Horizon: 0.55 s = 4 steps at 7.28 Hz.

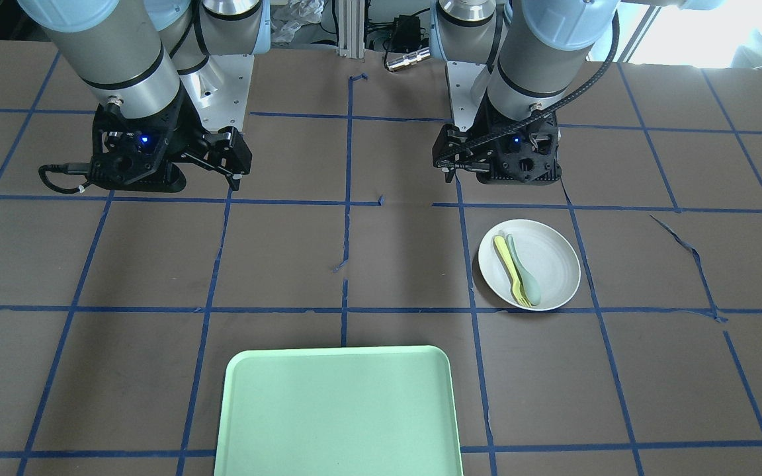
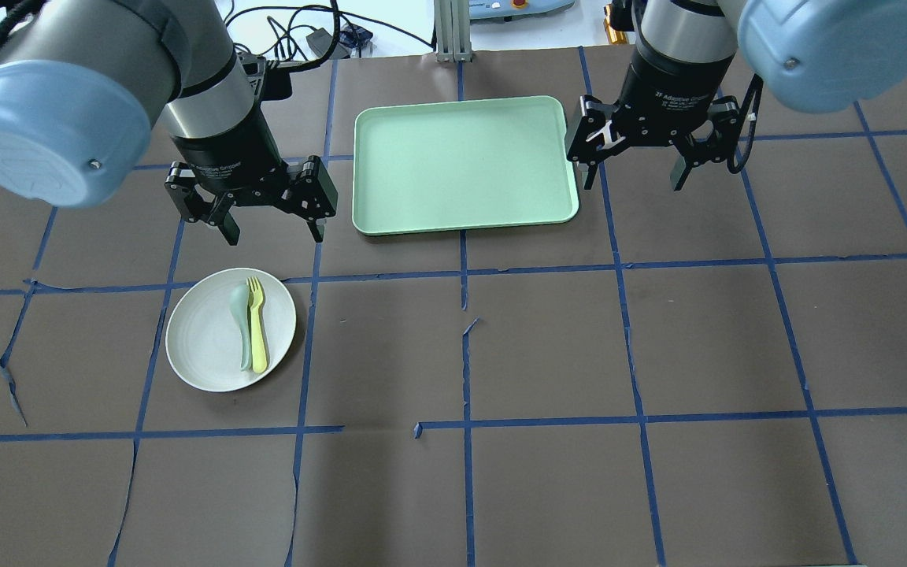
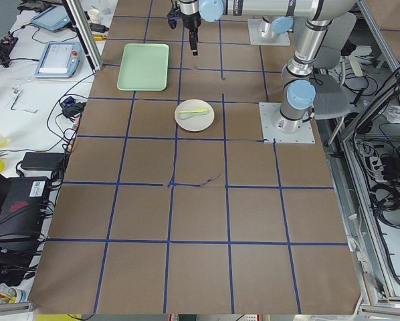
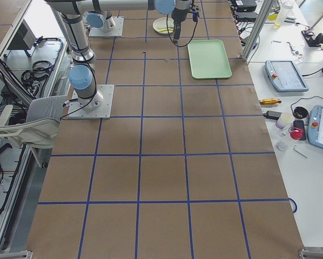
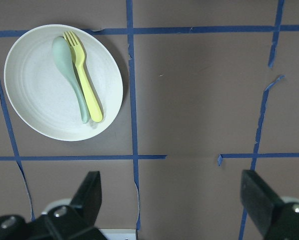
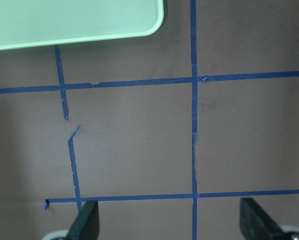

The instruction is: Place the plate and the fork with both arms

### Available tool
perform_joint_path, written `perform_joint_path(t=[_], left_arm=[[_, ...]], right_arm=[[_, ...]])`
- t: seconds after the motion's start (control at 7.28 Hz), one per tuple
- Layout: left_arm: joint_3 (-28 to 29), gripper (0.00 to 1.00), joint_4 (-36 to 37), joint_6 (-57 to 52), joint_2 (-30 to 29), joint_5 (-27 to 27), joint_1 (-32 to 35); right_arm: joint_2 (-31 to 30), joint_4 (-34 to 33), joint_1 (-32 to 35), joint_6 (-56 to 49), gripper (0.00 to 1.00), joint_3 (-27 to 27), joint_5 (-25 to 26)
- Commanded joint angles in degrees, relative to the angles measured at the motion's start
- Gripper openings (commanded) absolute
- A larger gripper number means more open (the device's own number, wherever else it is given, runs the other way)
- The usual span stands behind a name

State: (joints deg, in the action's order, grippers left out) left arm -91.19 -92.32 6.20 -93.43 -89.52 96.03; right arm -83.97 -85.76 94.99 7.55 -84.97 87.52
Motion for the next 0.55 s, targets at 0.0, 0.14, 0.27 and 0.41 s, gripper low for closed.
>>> perform_joint_path(t=[0.0,0.14,0.27,0.41], left_arm=[[-0.1,1.0,0.1,0.0,0.3,-0.1,0.0],[0.0,1.0,0.1,0.0,0.9,-0.5,0.0],[0.2,1.0,0.1,0.0,1.7,-0.3,0.1],[0.1,1.0,0.1,0.0,0.9,-0.2,0.1]], right_arm=[[-0.1,0.9,0.1,0.0,1.0,0.0,-0.1],[-0.1,0.9,0.2,0.0,1.0,0.0,-0.2],[-0.3,1.3,0.2,0.0,1.0,0.2,-0.1],[0.0,1.6,0.2,0.0,1.0,0.1,-0.1]])
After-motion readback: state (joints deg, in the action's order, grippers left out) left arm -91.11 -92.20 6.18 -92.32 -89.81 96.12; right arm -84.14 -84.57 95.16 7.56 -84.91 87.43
